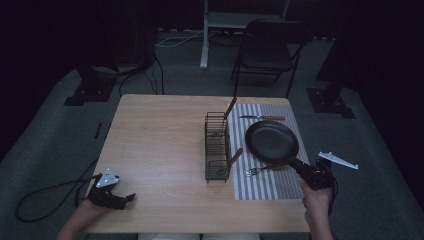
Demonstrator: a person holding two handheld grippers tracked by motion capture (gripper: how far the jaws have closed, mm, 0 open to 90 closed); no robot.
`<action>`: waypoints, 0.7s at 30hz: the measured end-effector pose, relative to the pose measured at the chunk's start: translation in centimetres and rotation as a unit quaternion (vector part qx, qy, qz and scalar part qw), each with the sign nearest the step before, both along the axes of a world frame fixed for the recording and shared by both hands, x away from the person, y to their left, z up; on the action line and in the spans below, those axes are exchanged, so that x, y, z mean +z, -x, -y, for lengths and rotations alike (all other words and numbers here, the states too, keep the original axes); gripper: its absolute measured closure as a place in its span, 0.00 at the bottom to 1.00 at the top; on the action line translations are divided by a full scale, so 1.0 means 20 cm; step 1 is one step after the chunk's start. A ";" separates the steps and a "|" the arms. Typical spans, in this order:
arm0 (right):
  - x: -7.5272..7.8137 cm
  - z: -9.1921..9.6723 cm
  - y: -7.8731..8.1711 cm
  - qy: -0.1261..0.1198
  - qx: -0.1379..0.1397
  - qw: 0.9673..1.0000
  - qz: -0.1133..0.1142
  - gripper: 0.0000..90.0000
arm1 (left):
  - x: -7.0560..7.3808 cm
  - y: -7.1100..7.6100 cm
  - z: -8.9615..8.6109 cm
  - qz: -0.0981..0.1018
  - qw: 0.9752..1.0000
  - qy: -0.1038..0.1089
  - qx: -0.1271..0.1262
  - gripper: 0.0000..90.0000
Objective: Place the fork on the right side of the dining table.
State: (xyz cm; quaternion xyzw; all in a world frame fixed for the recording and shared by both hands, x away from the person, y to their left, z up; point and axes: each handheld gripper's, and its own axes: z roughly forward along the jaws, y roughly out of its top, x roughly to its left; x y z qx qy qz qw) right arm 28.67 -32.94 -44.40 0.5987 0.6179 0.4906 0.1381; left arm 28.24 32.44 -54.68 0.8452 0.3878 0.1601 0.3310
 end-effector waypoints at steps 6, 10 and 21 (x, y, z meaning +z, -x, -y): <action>-0.03 0.04 0.01 0.000 -0.005 1.000 -0.013 0.83 | 0.00 0.00 0.00 0.000 1.000 -0.001 0.001 0.01; -0.06 0.08 0.00 -0.006 -0.011 1.000 -0.026 0.81 | 0.00 0.00 0.00 0.000 1.000 0.000 0.001 0.01; -0.19 0.19 -0.04 -0.011 -0.033 0.997 -0.071 0.73 | 0.00 0.00 0.00 0.000 1.000 0.000 0.001 0.01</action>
